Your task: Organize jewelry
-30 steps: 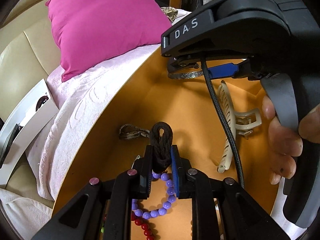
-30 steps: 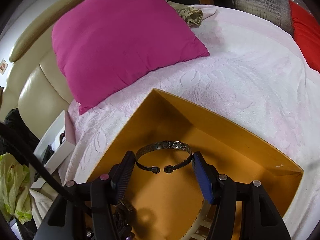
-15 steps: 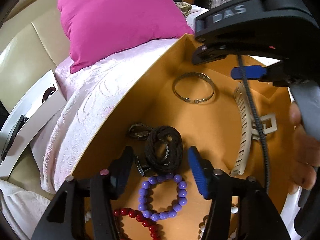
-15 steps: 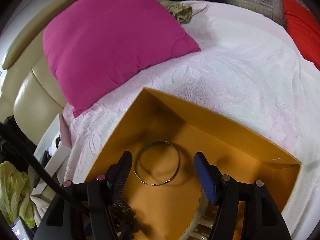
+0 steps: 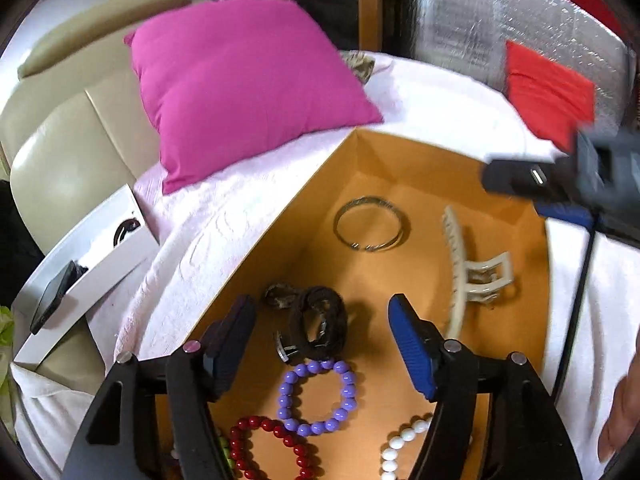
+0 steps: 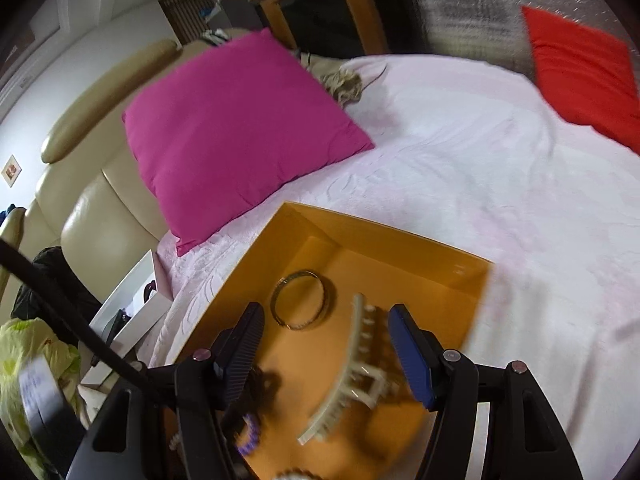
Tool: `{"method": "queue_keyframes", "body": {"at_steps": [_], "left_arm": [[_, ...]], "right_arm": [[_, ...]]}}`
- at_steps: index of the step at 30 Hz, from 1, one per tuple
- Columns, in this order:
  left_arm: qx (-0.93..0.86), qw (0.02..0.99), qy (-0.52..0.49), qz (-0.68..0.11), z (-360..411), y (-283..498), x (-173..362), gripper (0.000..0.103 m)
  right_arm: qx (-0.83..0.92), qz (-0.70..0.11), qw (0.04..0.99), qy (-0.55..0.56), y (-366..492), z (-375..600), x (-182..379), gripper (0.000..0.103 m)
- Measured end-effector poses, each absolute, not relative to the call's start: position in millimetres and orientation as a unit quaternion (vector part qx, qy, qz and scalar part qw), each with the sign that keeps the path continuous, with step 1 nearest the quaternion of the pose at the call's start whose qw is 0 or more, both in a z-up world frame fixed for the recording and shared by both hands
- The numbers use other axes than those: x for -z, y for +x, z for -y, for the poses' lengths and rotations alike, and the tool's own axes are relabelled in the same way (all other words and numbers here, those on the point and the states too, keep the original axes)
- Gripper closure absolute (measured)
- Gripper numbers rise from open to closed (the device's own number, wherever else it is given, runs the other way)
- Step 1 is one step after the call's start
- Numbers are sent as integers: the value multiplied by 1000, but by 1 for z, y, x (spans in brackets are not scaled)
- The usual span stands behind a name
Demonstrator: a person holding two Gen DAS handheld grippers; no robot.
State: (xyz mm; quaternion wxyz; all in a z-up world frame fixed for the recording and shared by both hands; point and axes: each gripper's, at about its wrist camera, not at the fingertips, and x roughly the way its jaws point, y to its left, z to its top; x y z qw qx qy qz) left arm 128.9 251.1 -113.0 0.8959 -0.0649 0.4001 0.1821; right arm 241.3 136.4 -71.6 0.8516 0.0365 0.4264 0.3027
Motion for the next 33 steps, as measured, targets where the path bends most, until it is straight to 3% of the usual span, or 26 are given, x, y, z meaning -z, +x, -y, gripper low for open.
{"method": "queue_keyframes", "body": {"at_steps": [4,6,12,22,33], "left_arm": [[-173,911,-55,-371,-237,118,102,27],[-167,917,-55,-359,-232,112,98,21],[-160,930,-41,-330,-222,98,88,16],[-227,918,-14,-326,-212,57,80,16],[-258,915,39,-309,-189,-9,14,16]], "right_arm": [[-293,-405,866,26,214,-106,67,35],[-290,-396,871,19,201,-94,67,35],[-284,-365,887,-5,151,-55,64,35],[-298,-340,892,5,82,-11,60,34],[-316,-296,901,39,37,7,26,33]]}}
